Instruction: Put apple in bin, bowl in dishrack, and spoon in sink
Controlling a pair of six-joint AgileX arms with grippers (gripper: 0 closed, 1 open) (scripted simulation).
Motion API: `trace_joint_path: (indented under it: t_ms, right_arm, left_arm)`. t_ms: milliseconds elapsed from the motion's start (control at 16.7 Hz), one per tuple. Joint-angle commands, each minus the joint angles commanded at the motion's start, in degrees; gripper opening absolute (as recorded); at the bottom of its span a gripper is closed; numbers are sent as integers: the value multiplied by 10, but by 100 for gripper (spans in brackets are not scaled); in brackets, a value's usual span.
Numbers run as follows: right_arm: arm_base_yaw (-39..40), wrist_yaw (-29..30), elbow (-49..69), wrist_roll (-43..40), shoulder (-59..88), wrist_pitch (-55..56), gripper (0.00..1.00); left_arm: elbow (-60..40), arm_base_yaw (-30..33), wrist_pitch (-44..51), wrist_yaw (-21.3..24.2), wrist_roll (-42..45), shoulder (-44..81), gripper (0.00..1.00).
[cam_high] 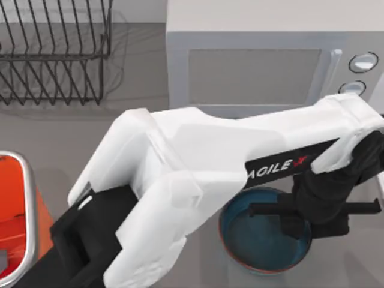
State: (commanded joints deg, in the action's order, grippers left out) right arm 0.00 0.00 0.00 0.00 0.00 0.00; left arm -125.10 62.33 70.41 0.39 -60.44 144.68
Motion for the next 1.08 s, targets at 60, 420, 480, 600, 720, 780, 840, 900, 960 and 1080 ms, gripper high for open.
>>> trace_joint_path:
  t_ms: [60,420,480,600,720,780,840,900,960,1080]
  right_arm:
    - [0,0,0,0,0,0,100]
    - [0,0,0,0,0,0,100]
    - [0,0,0,0,0,0,100]
    - [0,0,0,0,0,0,100]
    - [0,0,0,0,0,0,100]
    - [0,0,0,0,0,0,100]
    - [0,0,0,0,0,0,100]
    - [0,0,0,0,0,0,100]
    - [0,0,0,0,0,0,100]
    - [0,0,0,0,0,0,100]
  left_arm:
    - [0,0,0,0,0,0,0]
    - [0,0,0,0,0,0,0]
    - [2,-1,0,0,1,-3,0]
    - [-7,-1,8,-1,0,0,0]
    - [-40,-1,35,-2,-2,9,0]
    - [-65,-2,55,-2,-3,15,0]
    - [-97,-2,78,-2,-4,22,0]
    - [-134,-2,103,-2,-5,30,0]
    - [-176,-2,131,-2,-6,38,0]
    - [-261,-1,188,-1,-5,55,0]
